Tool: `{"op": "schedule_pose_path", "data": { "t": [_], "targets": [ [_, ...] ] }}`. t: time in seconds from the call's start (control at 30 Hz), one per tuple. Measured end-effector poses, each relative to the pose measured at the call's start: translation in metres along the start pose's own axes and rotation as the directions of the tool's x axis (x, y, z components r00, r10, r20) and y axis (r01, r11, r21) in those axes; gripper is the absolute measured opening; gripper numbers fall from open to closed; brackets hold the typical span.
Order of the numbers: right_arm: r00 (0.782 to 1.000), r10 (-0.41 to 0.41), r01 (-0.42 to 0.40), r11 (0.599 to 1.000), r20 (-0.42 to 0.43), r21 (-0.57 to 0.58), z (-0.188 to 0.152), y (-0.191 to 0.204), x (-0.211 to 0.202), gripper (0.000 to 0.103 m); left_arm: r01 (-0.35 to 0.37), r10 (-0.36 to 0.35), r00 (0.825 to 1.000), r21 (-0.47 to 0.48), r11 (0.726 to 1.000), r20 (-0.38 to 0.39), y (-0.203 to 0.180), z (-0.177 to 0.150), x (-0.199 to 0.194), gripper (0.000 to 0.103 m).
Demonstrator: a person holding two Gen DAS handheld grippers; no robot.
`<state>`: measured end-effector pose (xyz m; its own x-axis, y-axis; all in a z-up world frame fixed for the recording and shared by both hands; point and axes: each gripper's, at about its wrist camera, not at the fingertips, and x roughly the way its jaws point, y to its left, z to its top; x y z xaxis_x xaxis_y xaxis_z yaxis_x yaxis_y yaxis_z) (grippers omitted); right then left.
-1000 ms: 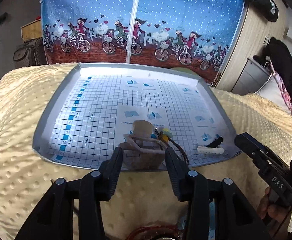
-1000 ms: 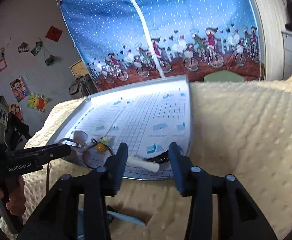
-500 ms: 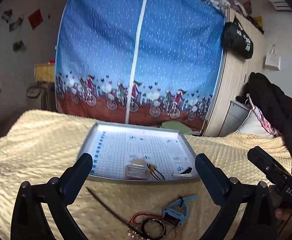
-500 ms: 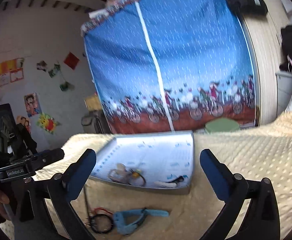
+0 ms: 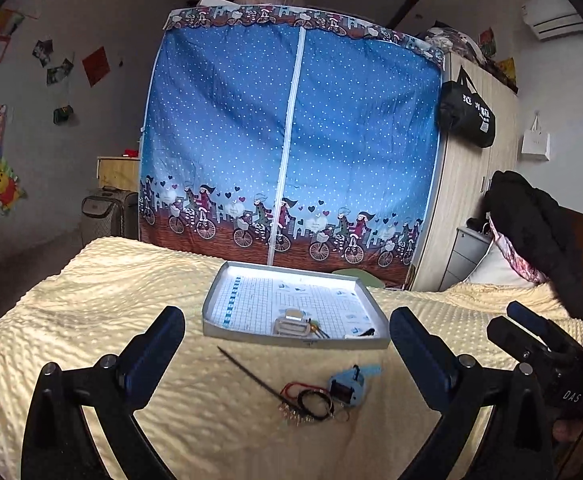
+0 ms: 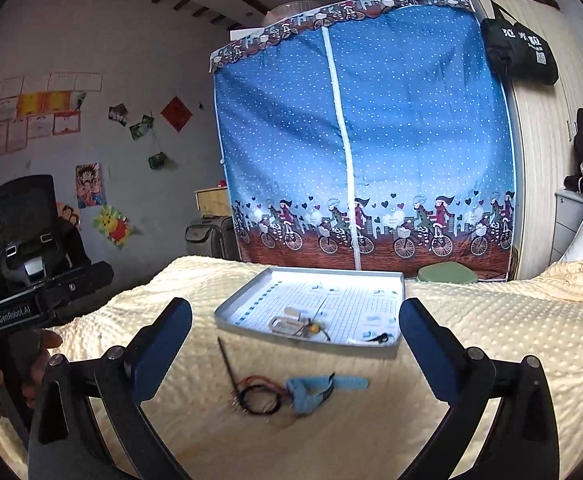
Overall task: Organize jewelry
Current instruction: 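Withdraw both tools from the tray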
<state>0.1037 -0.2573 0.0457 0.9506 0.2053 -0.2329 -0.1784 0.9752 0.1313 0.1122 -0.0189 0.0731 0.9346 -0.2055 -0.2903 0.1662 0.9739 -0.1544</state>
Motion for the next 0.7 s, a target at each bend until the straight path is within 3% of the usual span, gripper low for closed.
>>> {"op": "schedule_pose_path", "data": {
  "t": [0.3,0.57,0.7],
  "targets": [
    [0.997,-0.026,0.027,1.0,-0.074,0.009,-0.033,0.012,-0.041,0.102,-0.014,0.014,0.999,0.003,1.0,-0.032,0.007,-0.029,-0.032,0.103],
    [0.971,-0.082,0.096,0.994,-0.223,0.052,-0.058,0.0,-0.032,0.102,-0.037,0.037,0.985,0.003,0.999,-0.171,0.014,-0.063,-0.023,0.103],
    [0.959,-0.082,0.103,0.993,-0.273,0.063,-0.067,-0.004,-0.024,0.102,-0.061,0.059,0.979,-0.005,0.998,-0.196,0.016,-0.072,-0.019,0.103]
  ]
}}
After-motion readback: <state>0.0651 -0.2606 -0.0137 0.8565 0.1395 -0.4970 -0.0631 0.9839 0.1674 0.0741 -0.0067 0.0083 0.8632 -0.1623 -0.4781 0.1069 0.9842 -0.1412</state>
